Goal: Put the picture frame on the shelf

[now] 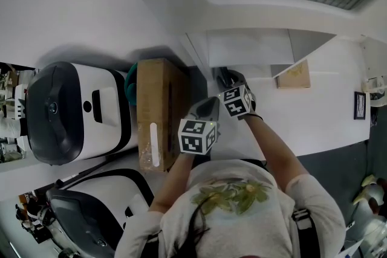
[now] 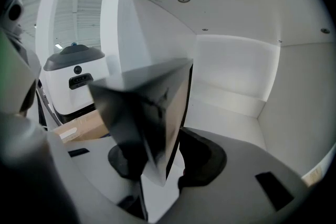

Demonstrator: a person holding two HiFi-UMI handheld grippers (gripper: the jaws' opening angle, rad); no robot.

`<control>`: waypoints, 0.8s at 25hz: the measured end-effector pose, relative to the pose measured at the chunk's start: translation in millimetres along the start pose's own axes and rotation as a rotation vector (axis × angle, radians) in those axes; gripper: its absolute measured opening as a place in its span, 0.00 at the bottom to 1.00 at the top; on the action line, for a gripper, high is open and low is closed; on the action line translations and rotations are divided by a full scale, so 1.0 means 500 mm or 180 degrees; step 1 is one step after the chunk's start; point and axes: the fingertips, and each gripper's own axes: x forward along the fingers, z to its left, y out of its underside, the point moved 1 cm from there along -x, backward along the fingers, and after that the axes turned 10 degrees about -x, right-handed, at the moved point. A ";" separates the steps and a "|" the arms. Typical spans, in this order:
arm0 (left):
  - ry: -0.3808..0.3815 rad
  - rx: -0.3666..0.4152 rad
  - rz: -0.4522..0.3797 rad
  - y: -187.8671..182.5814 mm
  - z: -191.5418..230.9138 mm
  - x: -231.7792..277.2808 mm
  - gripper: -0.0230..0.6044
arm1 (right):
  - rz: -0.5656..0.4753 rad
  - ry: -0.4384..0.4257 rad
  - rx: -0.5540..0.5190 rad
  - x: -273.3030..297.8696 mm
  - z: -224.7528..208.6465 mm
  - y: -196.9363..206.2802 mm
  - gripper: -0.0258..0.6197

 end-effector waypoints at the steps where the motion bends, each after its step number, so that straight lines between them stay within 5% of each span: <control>1: -0.0001 -0.0005 -0.0001 0.001 0.001 -0.001 0.07 | 0.0000 -0.0004 -0.0006 -0.001 0.001 -0.001 0.24; 20: -0.0088 -0.0003 -0.0157 -0.009 0.016 -0.041 0.07 | -0.0153 0.0110 0.0076 -0.079 0.005 -0.013 0.25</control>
